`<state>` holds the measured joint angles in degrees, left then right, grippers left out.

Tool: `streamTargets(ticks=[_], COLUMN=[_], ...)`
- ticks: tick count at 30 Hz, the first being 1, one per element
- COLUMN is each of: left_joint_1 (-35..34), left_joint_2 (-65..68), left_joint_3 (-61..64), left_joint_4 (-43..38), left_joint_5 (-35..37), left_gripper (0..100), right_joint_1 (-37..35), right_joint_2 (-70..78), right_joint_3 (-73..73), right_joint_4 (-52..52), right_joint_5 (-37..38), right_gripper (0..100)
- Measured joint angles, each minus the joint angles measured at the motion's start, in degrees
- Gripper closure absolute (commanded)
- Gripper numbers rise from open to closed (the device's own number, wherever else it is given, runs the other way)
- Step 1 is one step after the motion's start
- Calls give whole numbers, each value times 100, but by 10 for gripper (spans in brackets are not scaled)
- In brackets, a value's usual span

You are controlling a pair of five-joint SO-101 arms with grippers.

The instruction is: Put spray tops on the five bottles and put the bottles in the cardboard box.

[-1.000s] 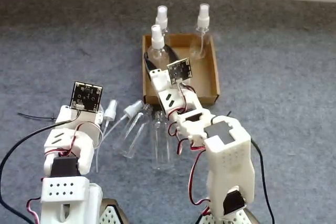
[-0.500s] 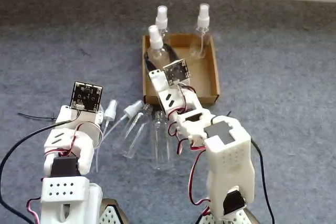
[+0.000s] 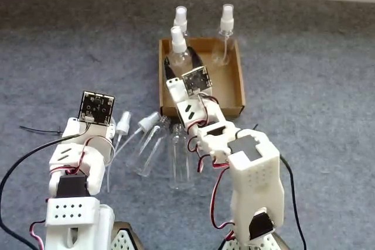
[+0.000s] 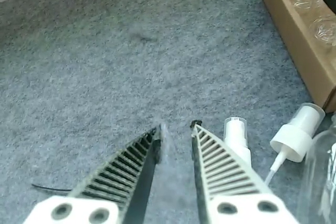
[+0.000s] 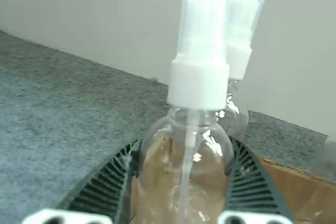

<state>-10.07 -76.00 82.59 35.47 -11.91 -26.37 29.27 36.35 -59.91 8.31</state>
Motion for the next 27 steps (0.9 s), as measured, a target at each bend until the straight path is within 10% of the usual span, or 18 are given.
streamTargets(ticks=[27], left_joint_1=[0], left_joint_2=[0], left_joint_3=[0], left_joint_4=[0], left_joint_5=[0], left_gripper=[902], right_joint_1=[-35], right_joint_2=[-141], right_joint_3=[0], right_joint_4=[132], right_joint_5=[132], right_gripper=[724])
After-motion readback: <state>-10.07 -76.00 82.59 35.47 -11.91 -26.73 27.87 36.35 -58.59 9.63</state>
